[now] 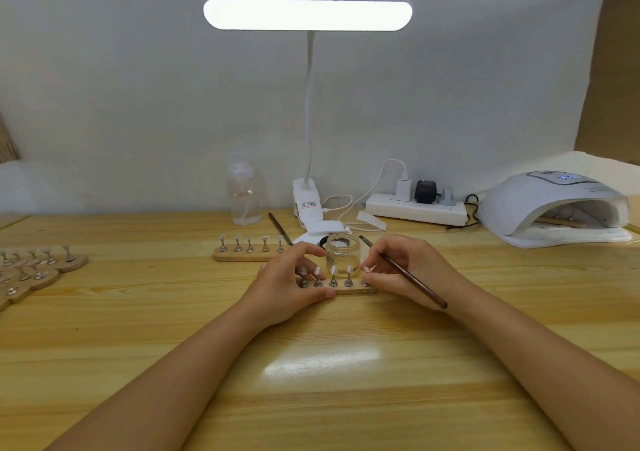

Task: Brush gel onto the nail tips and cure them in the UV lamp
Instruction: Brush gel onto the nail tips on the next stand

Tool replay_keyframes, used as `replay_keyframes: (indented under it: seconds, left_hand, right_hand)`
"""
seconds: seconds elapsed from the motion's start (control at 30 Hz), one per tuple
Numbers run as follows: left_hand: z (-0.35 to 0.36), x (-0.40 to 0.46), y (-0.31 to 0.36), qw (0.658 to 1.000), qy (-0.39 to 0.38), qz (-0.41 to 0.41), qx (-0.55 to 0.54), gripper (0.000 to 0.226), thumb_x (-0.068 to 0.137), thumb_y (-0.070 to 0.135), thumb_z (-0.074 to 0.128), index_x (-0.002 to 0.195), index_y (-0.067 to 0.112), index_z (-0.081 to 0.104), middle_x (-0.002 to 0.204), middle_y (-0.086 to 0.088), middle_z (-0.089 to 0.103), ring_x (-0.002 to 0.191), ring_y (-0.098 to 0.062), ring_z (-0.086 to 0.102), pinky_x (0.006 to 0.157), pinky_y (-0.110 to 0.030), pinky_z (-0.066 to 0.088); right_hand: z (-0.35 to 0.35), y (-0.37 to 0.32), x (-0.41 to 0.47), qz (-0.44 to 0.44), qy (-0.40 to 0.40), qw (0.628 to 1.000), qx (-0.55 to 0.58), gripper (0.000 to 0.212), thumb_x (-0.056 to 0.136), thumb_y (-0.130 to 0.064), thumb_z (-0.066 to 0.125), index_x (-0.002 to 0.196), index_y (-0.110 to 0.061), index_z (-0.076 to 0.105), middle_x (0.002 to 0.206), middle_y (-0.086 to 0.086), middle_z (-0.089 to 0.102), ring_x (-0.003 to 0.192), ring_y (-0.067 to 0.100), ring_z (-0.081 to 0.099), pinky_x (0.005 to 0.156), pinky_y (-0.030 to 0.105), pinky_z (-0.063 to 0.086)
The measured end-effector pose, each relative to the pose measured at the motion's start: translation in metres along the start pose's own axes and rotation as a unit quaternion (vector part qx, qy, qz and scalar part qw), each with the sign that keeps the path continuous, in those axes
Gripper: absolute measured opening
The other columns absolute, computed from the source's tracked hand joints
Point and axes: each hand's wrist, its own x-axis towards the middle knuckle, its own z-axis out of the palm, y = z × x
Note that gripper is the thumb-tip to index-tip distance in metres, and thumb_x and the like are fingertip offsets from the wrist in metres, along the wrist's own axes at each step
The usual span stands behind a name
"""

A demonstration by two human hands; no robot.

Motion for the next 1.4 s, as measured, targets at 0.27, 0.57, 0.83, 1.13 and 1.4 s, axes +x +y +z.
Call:
replay_keyframes:
  seconds: [0.27,0.57,0.83,1.13,1.4]
  left_hand:
    - [-0.003,0.003,-0.001,1.0,-0.017,-0.013,-0.005,0.042,0.068,0.027,0.079,0.094,0.042,0.049,0.083,0.013,0.062,0.075,0.0,0.05,0.072,-0.016,0.042]
    - [-0.02,0.007,-0.005,0.998,-0.05,-0.037,-0.002,0.043,0.068,0.02,0.079,0.093,0.038,0.05,0.081,0.011,0.063,0.072,0.001,0.05,0.064,-0.004,0.039]
    - [-0.046,0.009,-0.005,0.987,-0.14,-0.067,0.029,0.034,0.069,0.021,0.078,0.093,0.032,0.057,0.083,0.012,0.063,0.069,0.008,0.053,0.064,-0.004,0.04]
    - [-0.048,0.009,0.005,0.975,-0.181,-0.073,0.106,0.033,0.07,0.03,0.077,0.091,0.042,0.054,0.087,0.017,0.055,0.078,0.004,0.049,0.062,-0.011,0.034]
    - [-0.045,0.012,0.019,0.98,-0.17,-0.097,0.042,0.041,0.066,0.068,0.052,0.086,0.035,0.067,0.071,0.018,0.065,0.063,0.005,0.058,0.057,-0.01,0.043]
  right_hand:
    - [0.001,0.0,-0.001,-0.009,0.004,1.0,0.008,0.01,0.078,-0.008,0.071,0.085,-0.01,0.063,0.078,-0.006,0.065,0.068,-0.006,0.06,0.064,0.006,0.044]
    - [0.011,0.001,0.001,-0.024,0.016,1.0,0.012,0.009,0.078,-0.004,0.069,0.085,-0.005,0.064,0.082,-0.003,0.068,0.074,-0.003,0.063,0.069,0.008,0.047]
    - [0.017,-0.001,0.002,-0.056,0.126,0.989,-0.055,0.017,0.079,-0.005,0.069,0.076,-0.019,0.06,0.074,-0.01,0.06,0.069,0.006,0.062,0.069,0.014,0.051]
    - [0.017,-0.018,0.008,0.039,0.253,0.958,0.133,0.04,0.08,-0.053,0.036,0.075,-0.029,0.067,0.054,-0.003,0.065,0.043,0.005,0.049,0.049,0.014,0.044]
    - [0.015,-0.02,0.012,0.077,0.292,0.937,0.175,0.045,0.081,-0.054,0.034,0.075,-0.025,0.067,0.051,-0.004,0.059,0.038,0.001,0.043,0.044,0.011,0.038]
